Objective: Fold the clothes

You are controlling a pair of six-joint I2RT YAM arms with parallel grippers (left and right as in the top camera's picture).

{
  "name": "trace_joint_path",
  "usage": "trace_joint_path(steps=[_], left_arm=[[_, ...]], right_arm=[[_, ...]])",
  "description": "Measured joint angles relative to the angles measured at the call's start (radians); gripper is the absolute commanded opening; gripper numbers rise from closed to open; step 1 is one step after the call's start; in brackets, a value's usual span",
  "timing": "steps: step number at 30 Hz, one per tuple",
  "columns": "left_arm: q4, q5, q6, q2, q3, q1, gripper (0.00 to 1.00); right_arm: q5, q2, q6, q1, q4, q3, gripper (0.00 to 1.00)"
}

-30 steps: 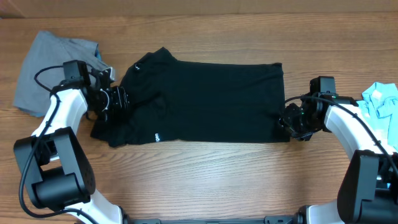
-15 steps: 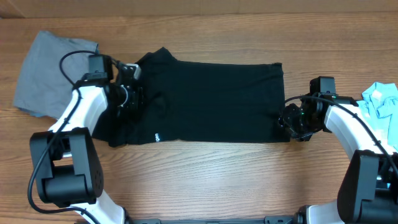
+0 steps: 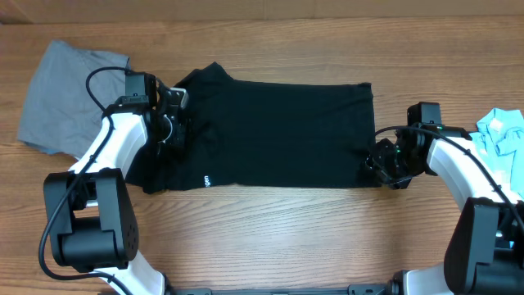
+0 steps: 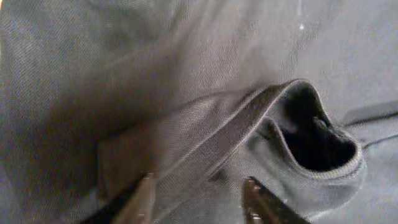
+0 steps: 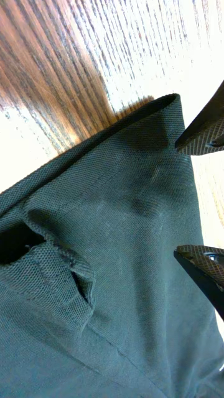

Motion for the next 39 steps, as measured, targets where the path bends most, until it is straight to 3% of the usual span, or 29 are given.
trace_joint_path(steps=[4, 7, 12, 13, 16, 20, 24, 32, 39], left_arm=[[0.000, -0.016, -0.003, 0.000, 0.000, 0.000, 0.42], [0.000, -0.040, -0.008, 0.000, 0.000, 0.000, 0.21], [0.015, -0.055, -0.005, 0.000, 0.000, 0.000, 0.12], [0.016, -0.056, -0.004, 0.000, 0.000, 0.000, 0.13], [0.008, -0.057, -0.004, 0.000, 0.000, 0.000, 0.46], [-0.044, -0.057, -0.006, -0.001, 0.005, 0.000, 0.59], [-0.078, -0.066, -0.009, -0.013, 0.014, 0.000, 0.59], [-0.063, -0.071, -0.010, -0.030, 0.024, 0.000, 0.44], [-0.026, -0.076, -0.009, -0.014, 0.024, 0.000, 0.48]], right_arm=[[0.000, 0.000, 0.000, 0.000, 0.000, 0.000, 0.51], [0.000, 0.000, 0.000, 0.000, 0.001, 0.000, 0.51], [0.000, 0.000, 0.000, 0.000, 0.000, 0.000, 0.51], [0.000, 0.000, 0.000, 0.000, 0.000, 0.000, 0.51], [0.000, 0.000, 0.000, 0.000, -0.001, 0.000, 0.51], [0.000, 0.000, 0.000, 0.000, 0.000, 0.000, 0.51], [-0.001, 0.000, 0.000, 0.000, -0.001, 0.000, 0.51], [0.000, 0.000, 0.000, 0.000, -0.001, 0.000, 0.51], [0.000, 0.000, 0.000, 0.000, 0.000, 0.000, 0.51]])
